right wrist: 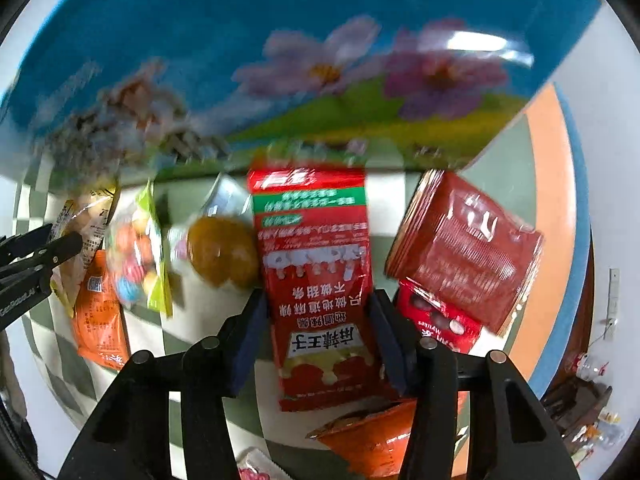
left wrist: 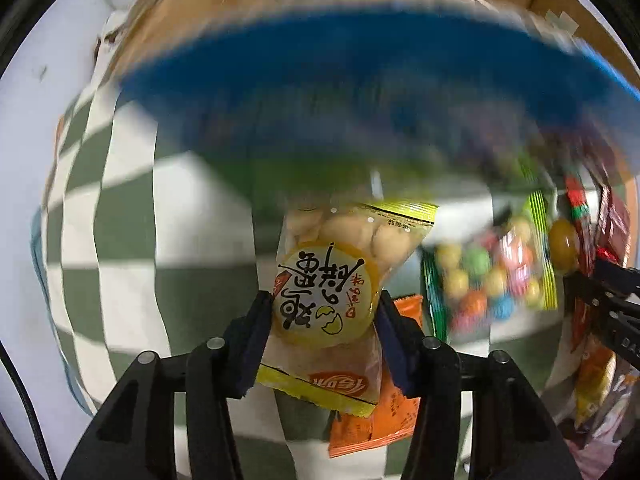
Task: Organize snacks
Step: 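Grasp the yellow egg-biscuit bag with left tool while right tool grasps red candy stick pack, then carry both packets into the box and open both tools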
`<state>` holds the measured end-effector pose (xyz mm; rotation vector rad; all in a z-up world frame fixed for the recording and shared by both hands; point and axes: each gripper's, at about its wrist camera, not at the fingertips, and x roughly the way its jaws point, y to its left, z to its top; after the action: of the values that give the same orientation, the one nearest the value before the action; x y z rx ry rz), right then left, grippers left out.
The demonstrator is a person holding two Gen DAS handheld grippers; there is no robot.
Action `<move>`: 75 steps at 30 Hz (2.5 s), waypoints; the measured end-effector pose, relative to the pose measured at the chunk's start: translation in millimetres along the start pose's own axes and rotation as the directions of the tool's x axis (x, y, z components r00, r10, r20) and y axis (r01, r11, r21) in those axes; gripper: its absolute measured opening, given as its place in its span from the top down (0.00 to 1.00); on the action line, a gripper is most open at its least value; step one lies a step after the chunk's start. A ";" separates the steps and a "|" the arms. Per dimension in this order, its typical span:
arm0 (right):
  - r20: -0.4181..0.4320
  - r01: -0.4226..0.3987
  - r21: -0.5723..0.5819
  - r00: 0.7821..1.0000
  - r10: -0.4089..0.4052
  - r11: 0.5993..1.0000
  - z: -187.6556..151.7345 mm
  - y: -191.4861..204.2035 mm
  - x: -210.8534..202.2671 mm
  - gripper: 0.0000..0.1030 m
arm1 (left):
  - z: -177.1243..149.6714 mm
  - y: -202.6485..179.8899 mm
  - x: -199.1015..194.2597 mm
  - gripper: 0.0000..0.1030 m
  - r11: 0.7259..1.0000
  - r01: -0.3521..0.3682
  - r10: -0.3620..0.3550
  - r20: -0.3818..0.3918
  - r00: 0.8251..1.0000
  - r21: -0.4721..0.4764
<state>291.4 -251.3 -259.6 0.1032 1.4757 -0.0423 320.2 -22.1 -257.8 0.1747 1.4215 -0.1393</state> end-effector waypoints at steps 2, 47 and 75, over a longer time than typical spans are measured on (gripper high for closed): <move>-0.014 -0.013 -0.018 1.000 0.013 1.000 -9.0 6.6 2.0 0.48 | -19.6 4.4 0.1 0.53 0.999 0.022 -0.022 -0.017 1.000 -0.029; 0.097 -0.238 0.068 0.968 0.231 0.969 -23.9 37.9 -31.0 0.54 | -25.5 30.4 -74.5 0.58 0.984 0.106 -0.097 0.067 0.993 -0.142; 0.191 0.113 -0.136 0.978 -0.086 0.984 222.6 21.2 -84.0 0.54 | 267.5 -15.1 -52.9 0.57 0.994 -0.111 0.111 0.018 0.994 0.000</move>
<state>506.0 -254.4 -154.7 -0.0927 1.2931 -0.0241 568.8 -91.7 -168.7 0.2526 1.3902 -0.0502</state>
